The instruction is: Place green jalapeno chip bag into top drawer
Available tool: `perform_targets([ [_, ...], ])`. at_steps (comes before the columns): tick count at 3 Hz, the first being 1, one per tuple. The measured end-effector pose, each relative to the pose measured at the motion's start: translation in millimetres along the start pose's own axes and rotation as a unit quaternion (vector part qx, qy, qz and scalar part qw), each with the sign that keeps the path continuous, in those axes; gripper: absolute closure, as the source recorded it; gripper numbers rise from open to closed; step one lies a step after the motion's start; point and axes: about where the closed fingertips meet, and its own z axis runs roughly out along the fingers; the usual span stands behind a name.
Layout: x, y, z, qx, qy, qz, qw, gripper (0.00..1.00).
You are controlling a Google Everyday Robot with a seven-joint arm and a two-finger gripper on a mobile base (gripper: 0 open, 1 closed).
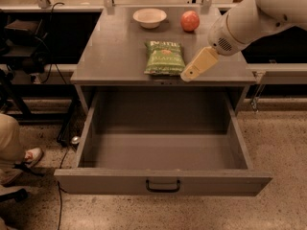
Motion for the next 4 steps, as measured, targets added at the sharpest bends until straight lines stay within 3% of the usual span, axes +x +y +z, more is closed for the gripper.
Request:
perform_targets([
  [2,-28.2,-14.9,81.5,-0.015,-0.048,0.006,0.9987,0.00],
  [3,-37.5,-15.1,126.2,-0.029,-0.051,0.012,0.9982,0.00],
  [4,-37.6,-16.0,143.1,-0.035,-0.051,0.022,0.9978,0.00],
])
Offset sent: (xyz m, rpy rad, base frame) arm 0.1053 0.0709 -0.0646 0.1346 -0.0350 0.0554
